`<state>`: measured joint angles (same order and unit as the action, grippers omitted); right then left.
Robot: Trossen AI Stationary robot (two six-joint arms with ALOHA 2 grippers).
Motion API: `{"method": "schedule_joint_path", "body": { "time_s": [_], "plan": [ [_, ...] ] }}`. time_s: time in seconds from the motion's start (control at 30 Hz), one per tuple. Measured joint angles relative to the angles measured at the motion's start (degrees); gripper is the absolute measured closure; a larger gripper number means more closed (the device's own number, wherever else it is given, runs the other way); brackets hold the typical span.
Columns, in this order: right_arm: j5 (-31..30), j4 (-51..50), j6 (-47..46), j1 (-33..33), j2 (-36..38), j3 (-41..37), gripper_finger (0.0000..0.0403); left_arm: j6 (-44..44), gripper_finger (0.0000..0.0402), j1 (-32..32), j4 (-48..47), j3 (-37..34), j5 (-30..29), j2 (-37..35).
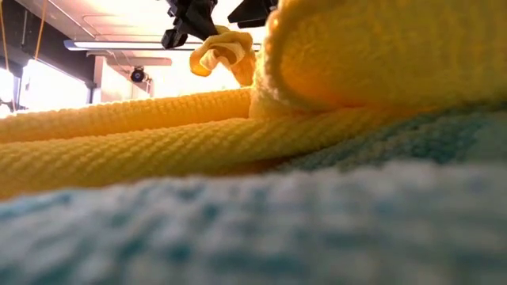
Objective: Sort microfiber towel by color & place in baskets
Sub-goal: Put the yellow towel into the left transparent bin
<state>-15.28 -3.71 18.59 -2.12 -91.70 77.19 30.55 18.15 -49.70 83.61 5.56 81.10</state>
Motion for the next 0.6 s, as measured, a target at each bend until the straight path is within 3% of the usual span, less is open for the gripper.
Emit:
{"method": "schedule_joint_path", "body": {
  "time_s": [0.27, 0.4, 0.6],
  "plan": [
    [0.93, 1.29, 2.40, -0.95, -2.25, 0.00, 0.0084, 0.22, 0.0401, -0.61, 9.49, -0.10, 7.07, 0.00],
    [-2.13, 1.34, 2.28, -0.89, -3.59, 0.00, 0.0084, -0.03, 0.0401, -0.82, 14.45, -0.11, 10.93, 0.00],
    [-3.67, 1.54, 0.95, -0.93, -3.47, 0.00, 0.0098, -0.18, 0.0402, -1.01, 13.61, -0.11, 9.23, 0.00]
  ]
}}
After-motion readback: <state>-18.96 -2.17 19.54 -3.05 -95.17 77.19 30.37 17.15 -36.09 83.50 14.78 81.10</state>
